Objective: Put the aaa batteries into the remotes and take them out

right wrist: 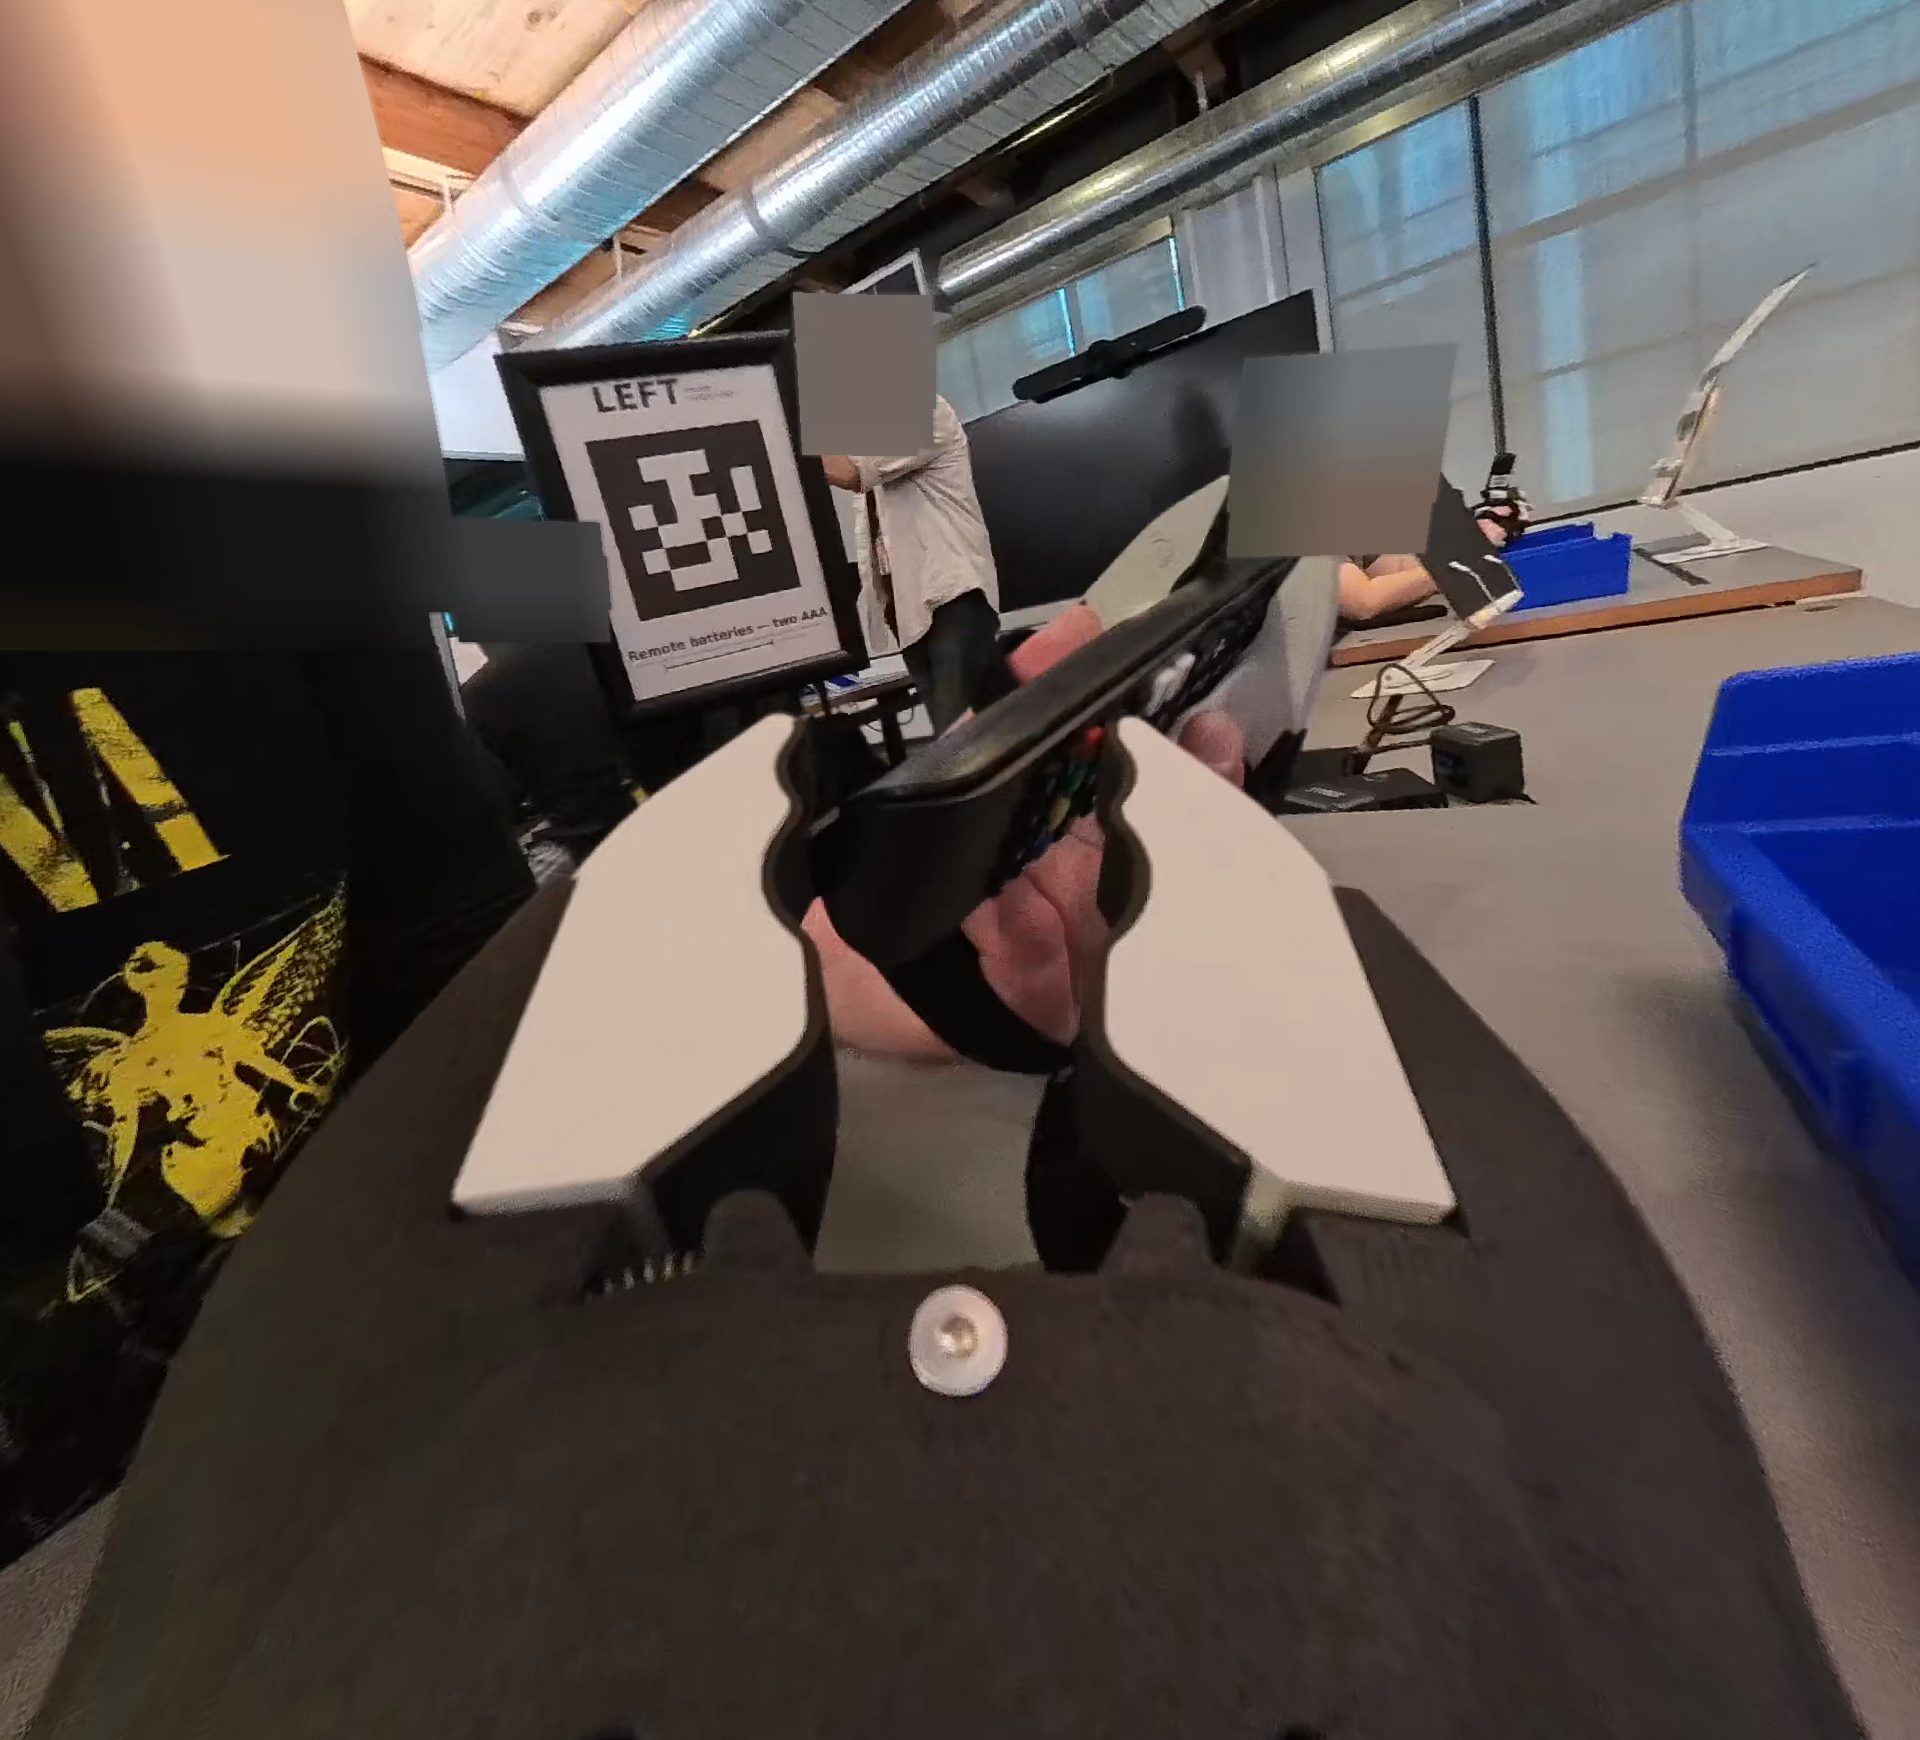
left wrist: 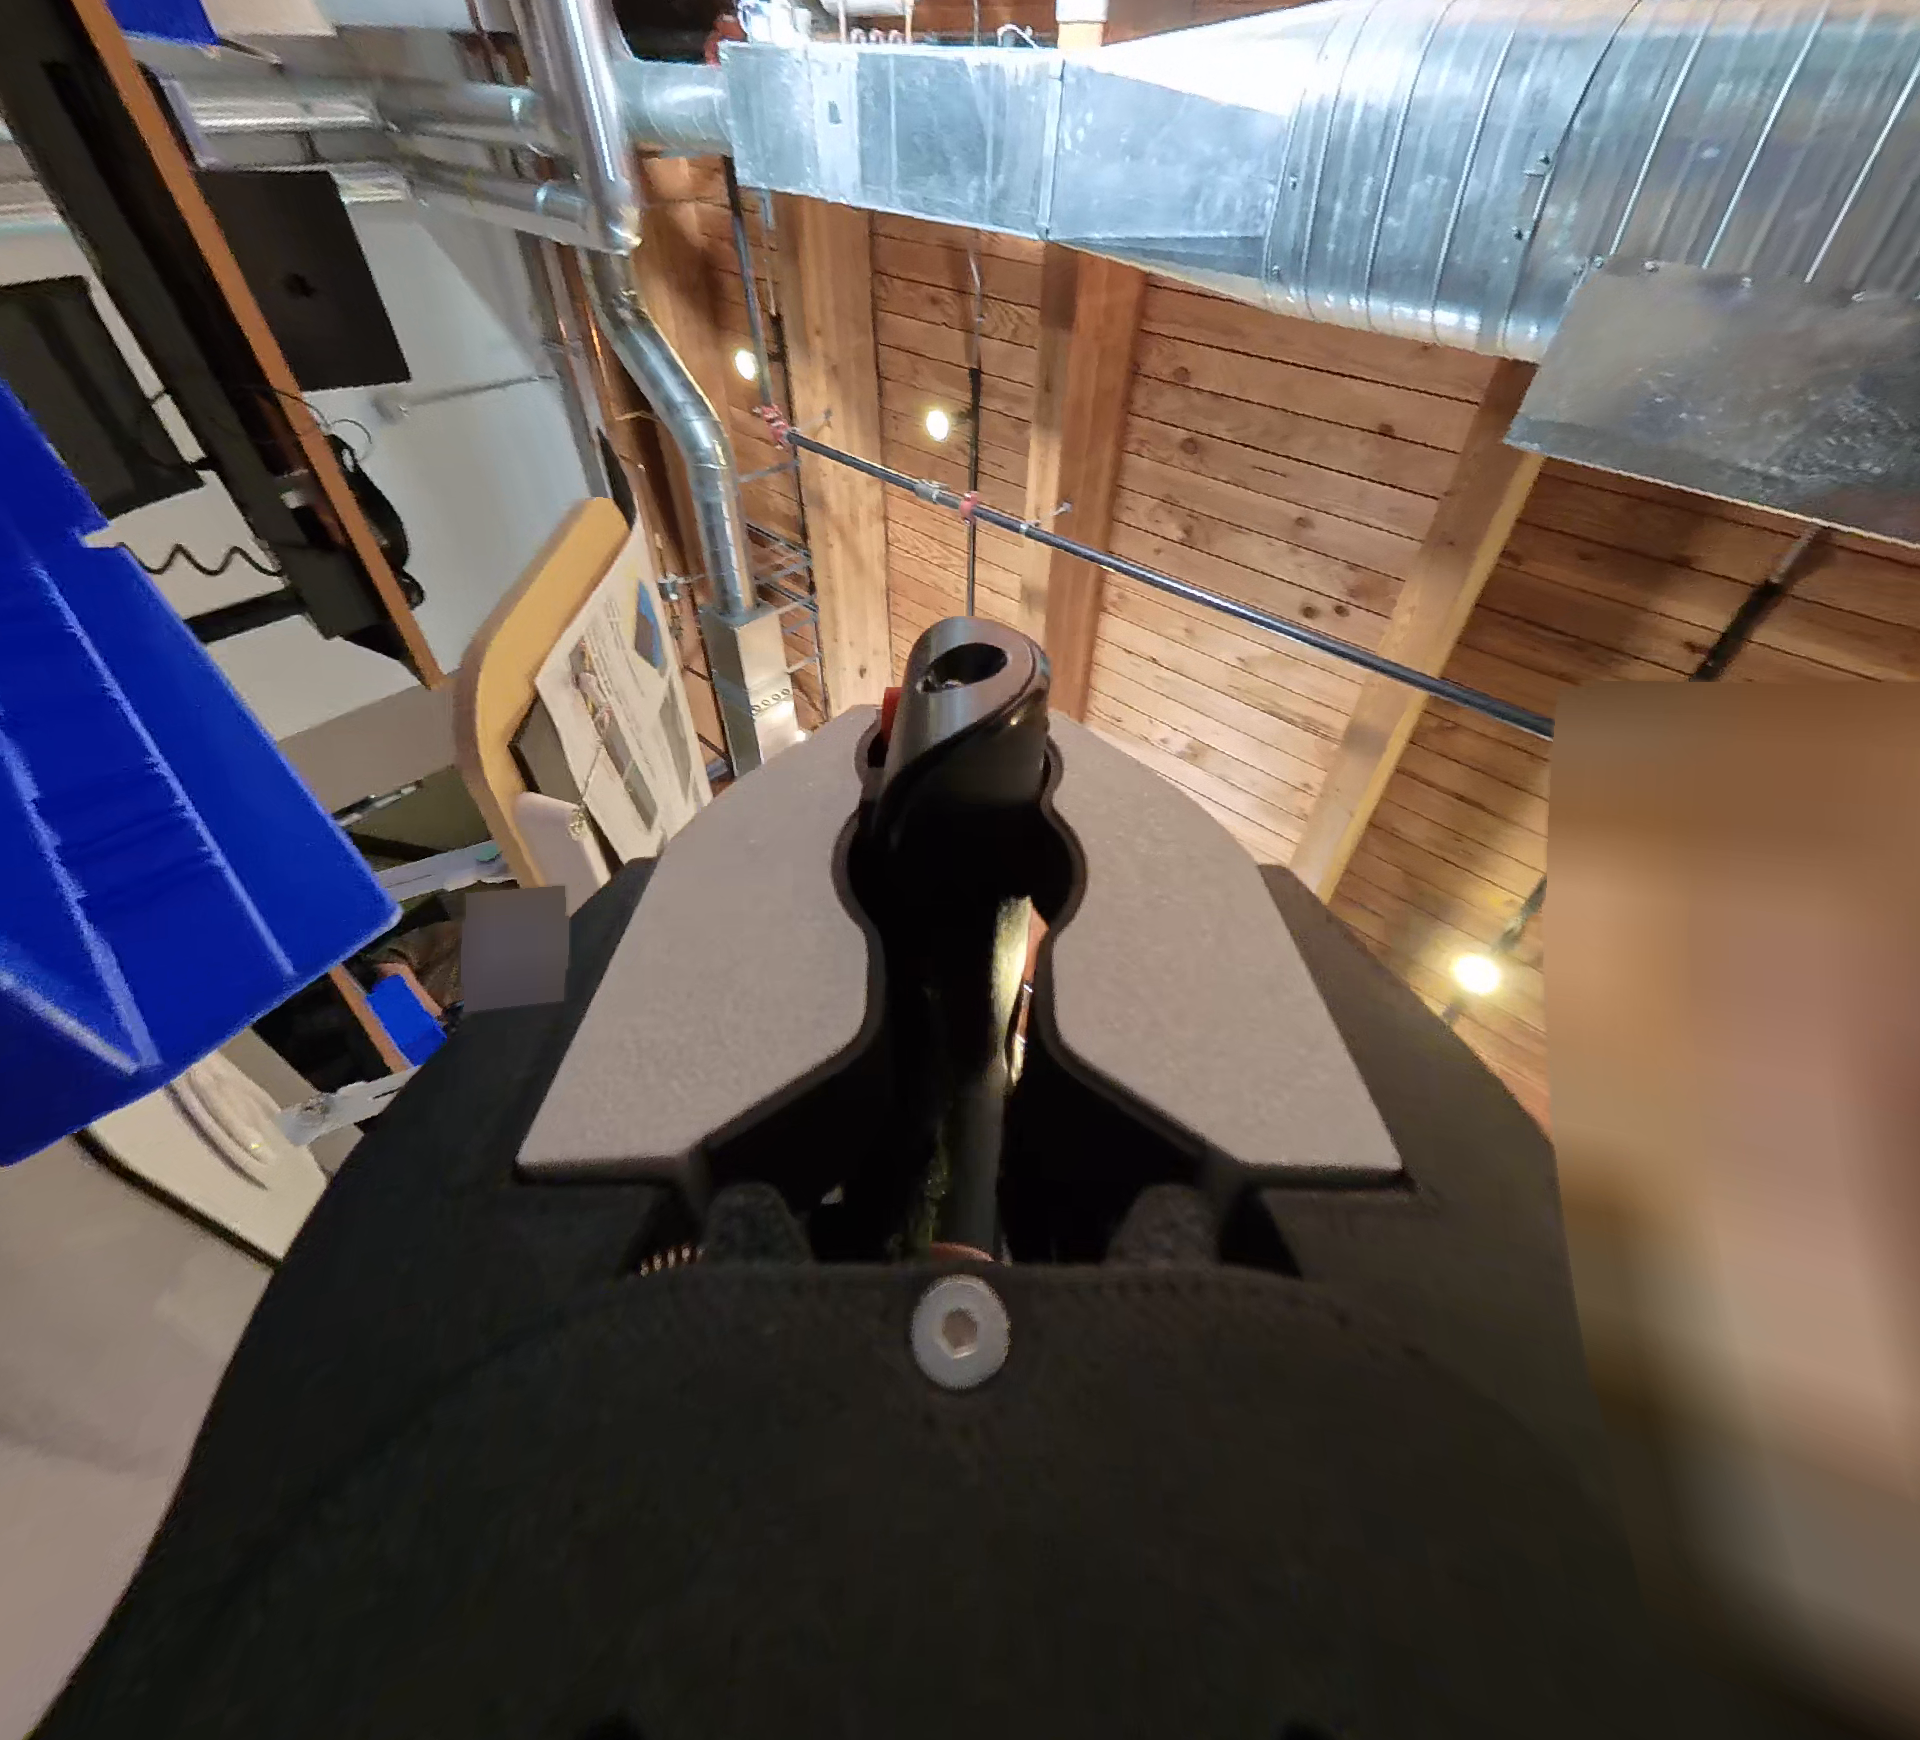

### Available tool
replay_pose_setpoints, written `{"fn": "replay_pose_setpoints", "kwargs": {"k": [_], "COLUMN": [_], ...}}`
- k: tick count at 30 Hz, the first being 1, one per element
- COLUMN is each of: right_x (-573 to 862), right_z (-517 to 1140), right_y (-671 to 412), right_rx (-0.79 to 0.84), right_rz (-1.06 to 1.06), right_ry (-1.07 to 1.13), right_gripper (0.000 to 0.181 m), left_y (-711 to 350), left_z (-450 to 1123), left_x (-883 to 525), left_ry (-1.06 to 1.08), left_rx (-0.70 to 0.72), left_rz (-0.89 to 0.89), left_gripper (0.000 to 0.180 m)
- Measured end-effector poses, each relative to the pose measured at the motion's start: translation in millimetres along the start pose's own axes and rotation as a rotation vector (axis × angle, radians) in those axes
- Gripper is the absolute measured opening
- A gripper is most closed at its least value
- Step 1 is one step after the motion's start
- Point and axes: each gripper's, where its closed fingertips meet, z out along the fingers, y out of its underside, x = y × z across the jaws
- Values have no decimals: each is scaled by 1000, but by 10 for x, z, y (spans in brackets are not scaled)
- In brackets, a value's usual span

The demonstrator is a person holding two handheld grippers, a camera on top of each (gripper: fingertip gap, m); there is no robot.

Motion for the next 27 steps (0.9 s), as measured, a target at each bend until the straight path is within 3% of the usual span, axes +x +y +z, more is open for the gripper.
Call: {"fn": "replay_pose_setpoints", "kwargs": {"k": [12, 23, 27], "right_x": [107, -79, 54], "right_z": [-46, 70, 43], "right_y": [11, 76, 151], "right_rx": [-26, 33, 18], "right_rz": [55, 122, 185], "right_ry": [204, 8, 42], "right_gripper": [59, 57, 48], "left_y": [-62, 125, 60], "left_z": [-57, 39, 12], "left_x": [-73, 34, -27], "left_ry": [-78, 10, -50], "left_rx": [68, -20, -26], "left_rz": [65, 4, 80], "left_gripper": [24, 24, 24]}}
